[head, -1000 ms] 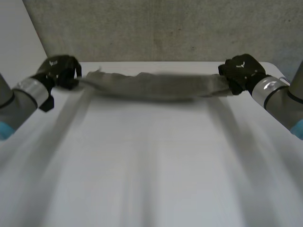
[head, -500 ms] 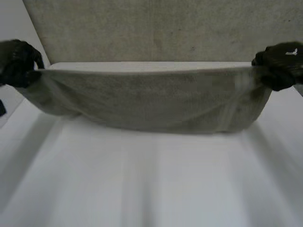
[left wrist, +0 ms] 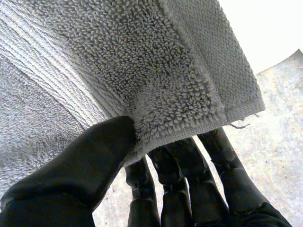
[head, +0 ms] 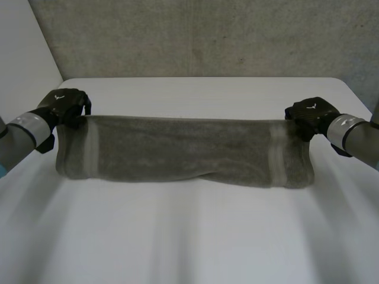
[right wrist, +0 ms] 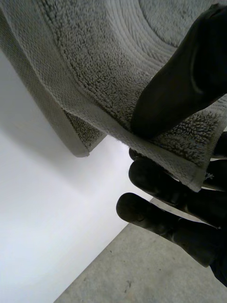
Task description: Fold the towel.
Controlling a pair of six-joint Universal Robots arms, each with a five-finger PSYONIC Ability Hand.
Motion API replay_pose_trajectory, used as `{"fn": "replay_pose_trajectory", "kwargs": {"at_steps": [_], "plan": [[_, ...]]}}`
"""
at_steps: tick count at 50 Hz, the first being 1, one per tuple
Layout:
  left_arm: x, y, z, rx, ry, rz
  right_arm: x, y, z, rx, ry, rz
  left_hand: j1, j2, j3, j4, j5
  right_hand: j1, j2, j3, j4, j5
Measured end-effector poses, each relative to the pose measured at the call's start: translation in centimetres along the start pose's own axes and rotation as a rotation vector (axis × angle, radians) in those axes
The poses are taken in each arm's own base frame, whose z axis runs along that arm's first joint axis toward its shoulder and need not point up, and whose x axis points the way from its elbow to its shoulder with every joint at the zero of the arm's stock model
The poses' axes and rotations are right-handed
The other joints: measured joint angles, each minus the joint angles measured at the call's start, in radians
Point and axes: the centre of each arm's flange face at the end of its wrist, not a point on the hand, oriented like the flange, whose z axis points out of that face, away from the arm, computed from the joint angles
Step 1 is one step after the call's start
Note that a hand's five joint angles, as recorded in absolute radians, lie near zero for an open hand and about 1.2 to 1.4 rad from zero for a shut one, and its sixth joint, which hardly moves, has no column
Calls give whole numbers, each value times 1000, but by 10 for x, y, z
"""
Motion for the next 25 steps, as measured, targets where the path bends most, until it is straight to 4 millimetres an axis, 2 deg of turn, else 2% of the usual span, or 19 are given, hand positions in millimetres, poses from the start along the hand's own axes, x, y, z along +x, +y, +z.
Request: {"fn": "replay_pose_trajectory", "kwargs": {"at_steps": [12,24,25], "plan": [[3,11,36,23,24,15,-9,11,20,-6,16,-10,0,3,1,0,0,0,0,0,0,0],[9,22,44,4,36,7,-11,19,35,14,43,-27,-1,2,-1,-1,-1,-3,0,0,0,0],[9,23,43,4,36,7,-11,20,36,15,45,-27,-43,-64,-56,-64,-49,-135,-135,-133,-138,-120]]}}
